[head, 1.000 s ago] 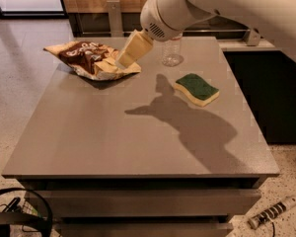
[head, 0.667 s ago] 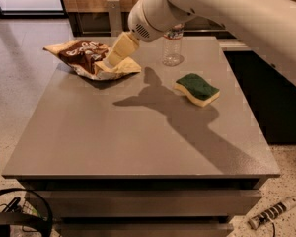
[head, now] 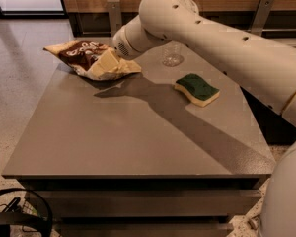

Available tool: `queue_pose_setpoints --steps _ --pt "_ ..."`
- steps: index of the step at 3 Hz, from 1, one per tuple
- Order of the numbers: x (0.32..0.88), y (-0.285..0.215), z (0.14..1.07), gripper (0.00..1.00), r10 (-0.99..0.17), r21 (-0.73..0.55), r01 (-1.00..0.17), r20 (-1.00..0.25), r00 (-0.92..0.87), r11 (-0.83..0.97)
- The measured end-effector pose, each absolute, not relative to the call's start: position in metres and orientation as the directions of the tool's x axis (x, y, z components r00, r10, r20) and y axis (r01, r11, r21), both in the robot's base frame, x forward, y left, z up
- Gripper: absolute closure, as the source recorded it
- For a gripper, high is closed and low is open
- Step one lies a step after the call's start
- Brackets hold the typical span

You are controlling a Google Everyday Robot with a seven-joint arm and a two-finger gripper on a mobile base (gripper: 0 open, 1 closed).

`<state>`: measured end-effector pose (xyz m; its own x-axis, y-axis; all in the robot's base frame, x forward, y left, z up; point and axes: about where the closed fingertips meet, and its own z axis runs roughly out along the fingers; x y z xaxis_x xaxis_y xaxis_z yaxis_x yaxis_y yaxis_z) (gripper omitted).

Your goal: Pick brown chip bag

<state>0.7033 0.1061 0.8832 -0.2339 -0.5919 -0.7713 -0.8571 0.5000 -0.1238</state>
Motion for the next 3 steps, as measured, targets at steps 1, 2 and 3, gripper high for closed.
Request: queue_pose_setpoints --steps 1,2,3 --pt "0.713 0.139 0.866 0.0 -0.559 -0.083 -0.869 -0.794 -0.238 0.488" --pt "0.727 0.172 0.862 0.02 -0.526 -0.063 -0.888 -0.824 -0.211 0.455" --pt "0.724 0.171 0.861 0.23 -0.531 -0.062 -0.888 -0.82 -0.215 0.456"
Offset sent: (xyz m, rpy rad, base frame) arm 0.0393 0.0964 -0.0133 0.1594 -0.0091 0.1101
